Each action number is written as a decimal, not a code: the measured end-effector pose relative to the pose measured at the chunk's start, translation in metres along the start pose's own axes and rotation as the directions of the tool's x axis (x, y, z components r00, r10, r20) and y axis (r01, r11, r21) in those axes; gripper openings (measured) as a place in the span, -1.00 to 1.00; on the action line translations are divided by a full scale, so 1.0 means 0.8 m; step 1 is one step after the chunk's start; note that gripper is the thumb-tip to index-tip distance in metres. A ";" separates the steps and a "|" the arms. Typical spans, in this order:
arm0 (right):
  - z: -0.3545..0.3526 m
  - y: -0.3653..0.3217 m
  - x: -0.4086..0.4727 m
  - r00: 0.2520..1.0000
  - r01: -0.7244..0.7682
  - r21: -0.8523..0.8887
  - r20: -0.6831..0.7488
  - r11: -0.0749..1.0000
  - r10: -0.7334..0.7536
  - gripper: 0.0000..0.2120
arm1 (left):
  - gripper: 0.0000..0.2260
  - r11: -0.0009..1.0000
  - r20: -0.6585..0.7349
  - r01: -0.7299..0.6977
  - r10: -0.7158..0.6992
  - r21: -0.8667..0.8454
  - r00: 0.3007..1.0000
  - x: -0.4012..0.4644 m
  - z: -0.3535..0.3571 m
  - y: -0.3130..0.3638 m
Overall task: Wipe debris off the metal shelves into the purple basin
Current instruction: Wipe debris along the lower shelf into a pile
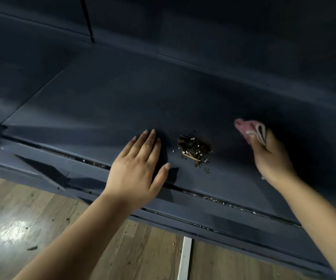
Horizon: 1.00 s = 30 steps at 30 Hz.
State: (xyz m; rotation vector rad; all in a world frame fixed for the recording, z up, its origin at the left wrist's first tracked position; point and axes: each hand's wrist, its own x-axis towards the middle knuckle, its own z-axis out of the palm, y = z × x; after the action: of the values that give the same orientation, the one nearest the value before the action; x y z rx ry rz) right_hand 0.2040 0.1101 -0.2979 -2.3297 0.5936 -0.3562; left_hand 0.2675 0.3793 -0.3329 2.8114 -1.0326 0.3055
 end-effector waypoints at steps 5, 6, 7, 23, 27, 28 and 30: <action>0.016 -0.008 -0.049 0.976 -0.154 -0.197 -0.182 0.968 0.119 -0.67 | -0.44 0.996 -0.037 -0.085 0.085 -0.021 0.996 -0.008 -0.011 -0.017; 0.022 -0.012 -0.056 0.968 -0.164 -0.181 -0.219 0.970 0.122 -0.65 | -0.46 0.995 -0.055 -0.101 0.099 -0.020 0.994 -0.013 -0.016 -0.027; 0.027 -0.020 -0.063 0.959 -0.172 -0.169 -0.255 0.971 0.126 -0.65 | -0.47 0.993 -0.068 -0.115 0.114 -0.012 0.991 -0.017 -0.022 -0.039; 0.133 -0.127 -0.069 0.900 -0.251 -0.249 -0.416 0.935 0.131 -0.75 | -0.40 0.987 -0.142 -0.162 0.162 0.006 0.977 -0.047 0.005 -0.155; 0.183 -0.182 -0.058 0.927 -0.148 -0.261 -0.373 0.954 0.042 -0.80 | -0.43 0.981 -0.202 -0.196 0.192 0.000 0.960 -0.046 0.006 -0.158; 0.192 -0.194 -0.056 0.932 -0.106 -0.247 -0.361 0.963 0.010 -0.81 | -0.44 0.979 -0.218 -0.202 0.198 0.003 0.956 -0.045 0.007 -0.158; 0.203 -0.209 -0.054 0.949 -0.068 -0.231 -0.314 0.971 -0.009 -0.78 | -0.48 0.975 -0.245 -0.221 0.217 0.013 0.945 -0.045 0.010 -0.159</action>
State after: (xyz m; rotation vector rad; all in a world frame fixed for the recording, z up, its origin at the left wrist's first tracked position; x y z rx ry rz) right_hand 0.2856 0.3323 -0.3034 -2.5095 0.8660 -0.6832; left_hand 0.3242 0.4965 -0.3558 2.5623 -1.2800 0.6475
